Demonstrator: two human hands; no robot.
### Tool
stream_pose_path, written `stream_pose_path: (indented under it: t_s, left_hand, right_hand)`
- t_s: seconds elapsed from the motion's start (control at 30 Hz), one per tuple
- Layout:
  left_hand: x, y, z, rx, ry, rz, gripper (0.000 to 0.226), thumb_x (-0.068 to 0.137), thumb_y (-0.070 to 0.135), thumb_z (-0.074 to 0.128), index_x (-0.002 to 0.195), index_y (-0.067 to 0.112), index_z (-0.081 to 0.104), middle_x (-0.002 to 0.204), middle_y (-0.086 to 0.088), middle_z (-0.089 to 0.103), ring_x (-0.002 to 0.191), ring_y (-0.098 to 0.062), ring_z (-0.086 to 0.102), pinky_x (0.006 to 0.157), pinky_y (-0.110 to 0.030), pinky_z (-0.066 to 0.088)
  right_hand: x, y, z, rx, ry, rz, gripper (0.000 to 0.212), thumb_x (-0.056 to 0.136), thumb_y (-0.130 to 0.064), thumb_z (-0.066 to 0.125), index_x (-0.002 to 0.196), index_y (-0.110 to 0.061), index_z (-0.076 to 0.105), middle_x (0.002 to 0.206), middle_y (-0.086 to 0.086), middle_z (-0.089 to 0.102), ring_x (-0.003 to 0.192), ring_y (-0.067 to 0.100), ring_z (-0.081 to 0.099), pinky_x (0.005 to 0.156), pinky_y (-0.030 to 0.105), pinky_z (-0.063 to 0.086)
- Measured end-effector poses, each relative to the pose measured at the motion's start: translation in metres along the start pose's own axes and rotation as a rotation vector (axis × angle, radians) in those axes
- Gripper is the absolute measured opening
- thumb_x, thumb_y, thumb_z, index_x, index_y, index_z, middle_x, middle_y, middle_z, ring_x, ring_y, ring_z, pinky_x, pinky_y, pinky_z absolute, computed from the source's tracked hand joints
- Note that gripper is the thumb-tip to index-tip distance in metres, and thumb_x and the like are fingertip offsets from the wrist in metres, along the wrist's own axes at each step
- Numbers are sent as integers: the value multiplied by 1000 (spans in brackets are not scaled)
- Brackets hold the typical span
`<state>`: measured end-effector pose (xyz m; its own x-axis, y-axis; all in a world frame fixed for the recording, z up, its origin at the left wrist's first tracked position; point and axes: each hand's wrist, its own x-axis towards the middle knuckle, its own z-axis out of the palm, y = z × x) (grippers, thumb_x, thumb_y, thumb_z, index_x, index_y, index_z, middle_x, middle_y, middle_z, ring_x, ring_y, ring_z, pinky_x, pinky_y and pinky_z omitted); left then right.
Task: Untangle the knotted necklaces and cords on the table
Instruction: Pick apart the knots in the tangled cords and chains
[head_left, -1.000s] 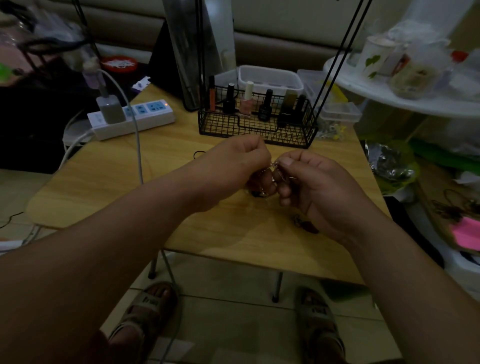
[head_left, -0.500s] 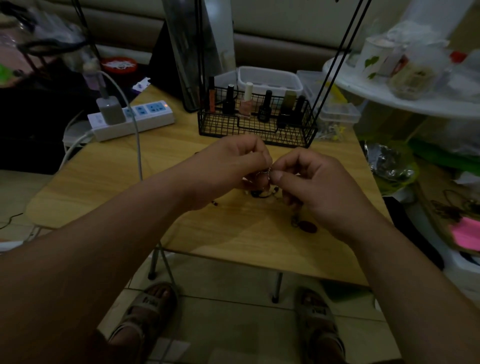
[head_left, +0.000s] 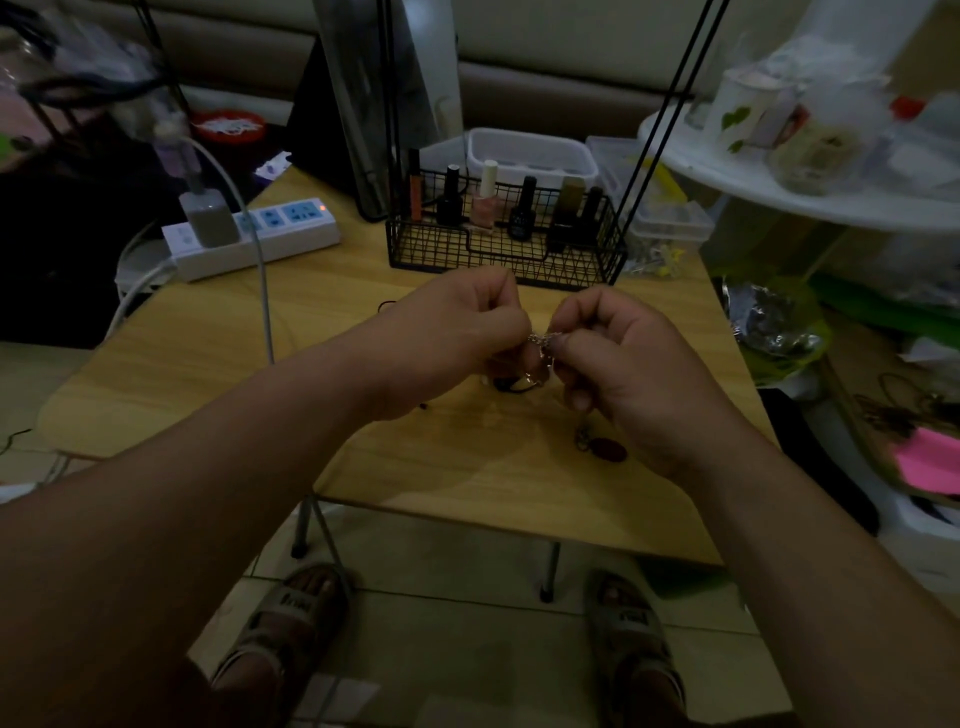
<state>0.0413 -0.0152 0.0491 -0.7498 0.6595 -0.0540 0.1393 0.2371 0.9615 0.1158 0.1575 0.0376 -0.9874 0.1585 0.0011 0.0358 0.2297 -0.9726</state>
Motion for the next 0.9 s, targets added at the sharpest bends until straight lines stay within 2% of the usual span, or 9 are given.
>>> stream_pose_path:
  t_s: [0.1, 0.2, 0.3, 0.43, 0.6, 0.8, 0.9]
  left_hand:
    - [-1, -1, -1, 41, 21, 22, 16, 98, 4, 59, 85, 12, 54, 80, -6, 73, 84, -21, 72, 96, -56, 58]
    - [-1, -3, -2, 58, 24, 21, 17, 97, 5, 62, 83, 13, 55, 88, -15, 74, 95, -32, 75, 97, -57, 58]
    - [0, -5, -1, 51, 31, 6, 17, 97, 6, 62, 84, 13, 54, 89, -17, 76, 98, -37, 74, 97, -61, 56]
    - [0, -4, -2, 25, 31, -7, 17, 99, 7, 60, 85, 14, 54, 89, -13, 78, 100, -35, 74, 99, -58, 56]
    - [0, -4, -2, -31, 29, -17, 14, 101, 6, 56, 88, 11, 54, 91, -15, 77, 97, -31, 75, 96, -51, 59]
    - [3, -7, 0, -50, 62, -44, 15, 100, 6, 58, 86, 12, 54, 83, -10, 72, 87, -28, 73, 93, -50, 61]
    - [4, -8, 0, -96, 69, -55, 17, 100, 6, 57, 85, 12, 52, 78, -5, 69, 80, -20, 70, 87, -43, 64]
  right_hand:
    - [-1, 0, 1, -110, -21, -17, 5, 99, -11, 63, 102, -10, 67, 68, -9, 67, 59, 9, 53, 52, 22, 46]
    - [-1, 0, 0, -137, 30, 4, 11, 102, -19, 61, 100, -12, 69, 68, -9, 67, 62, 10, 55, 56, 24, 48]
    - [-1, 1, 8, 77, 28, 96, 18, 106, -18, 51, 97, -11, 64, 69, -2, 65, 65, 11, 56, 58, 26, 45]
    - [2, 0, 11, 409, -12, 164, 17, 108, -11, 43, 101, -5, 58, 76, 6, 65, 66, 11, 55, 56, 24, 42]
    - [3, 4, 10, 552, -34, 217, 24, 108, -13, 42, 112, 4, 59, 87, 15, 65, 70, 14, 56, 57, 25, 40]
    - [4, 7, 15, 577, -30, 216, 10, 106, -6, 45, 104, -6, 55, 82, 13, 63, 62, 10, 53, 49, 20, 34]
    - [3, 6, 16, 579, 7, 230, 17, 103, -1, 47, 116, -5, 57, 88, 10, 61, 64, 10, 51, 50, 21, 36]
